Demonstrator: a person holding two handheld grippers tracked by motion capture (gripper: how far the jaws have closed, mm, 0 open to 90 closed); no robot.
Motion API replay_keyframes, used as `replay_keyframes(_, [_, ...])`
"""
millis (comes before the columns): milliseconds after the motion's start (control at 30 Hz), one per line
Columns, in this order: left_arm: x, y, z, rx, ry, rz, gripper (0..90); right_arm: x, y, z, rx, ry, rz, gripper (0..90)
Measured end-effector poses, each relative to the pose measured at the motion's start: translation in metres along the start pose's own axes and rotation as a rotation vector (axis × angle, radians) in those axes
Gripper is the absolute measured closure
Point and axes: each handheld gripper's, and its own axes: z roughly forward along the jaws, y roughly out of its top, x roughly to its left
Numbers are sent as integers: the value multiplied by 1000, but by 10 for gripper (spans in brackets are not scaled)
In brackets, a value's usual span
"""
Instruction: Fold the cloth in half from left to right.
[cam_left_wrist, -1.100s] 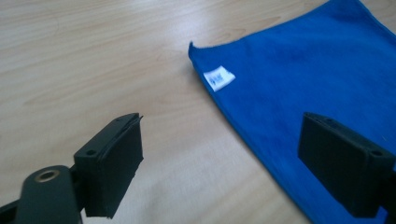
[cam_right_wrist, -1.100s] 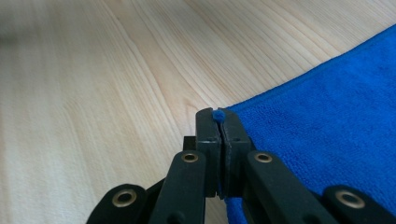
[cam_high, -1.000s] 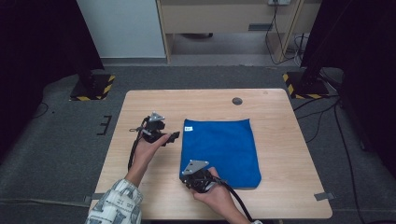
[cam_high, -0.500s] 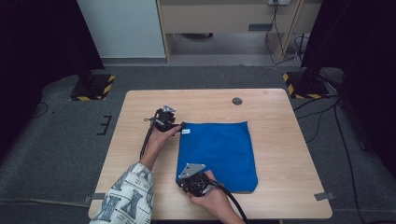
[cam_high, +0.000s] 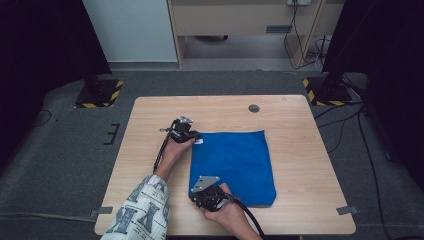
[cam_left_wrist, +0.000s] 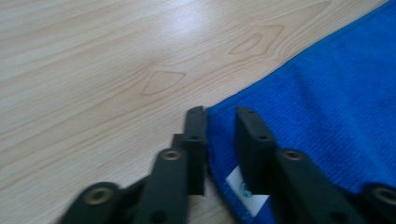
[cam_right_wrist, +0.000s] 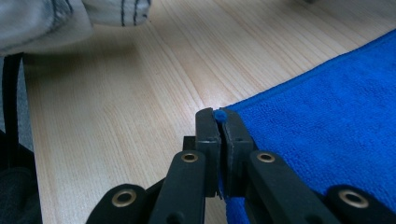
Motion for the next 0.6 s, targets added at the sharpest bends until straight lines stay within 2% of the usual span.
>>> replay_keyframes(67, [0,1,0,0,3,1,846,0,0,-1,-3,-1,2,876])
replay_keyframes(133, [0,2,-2,-11,11,-3,880,0,1,-2,-4,-1,0,878])
replay_keyframes(367, [1,9,-15,-63,31,-15,888,2,1,-6,-28,-6,13,883])
replay_keyframes(600, [1,16,-31,-59,43,-14,890,9,6,-8,-51,-26,4,889])
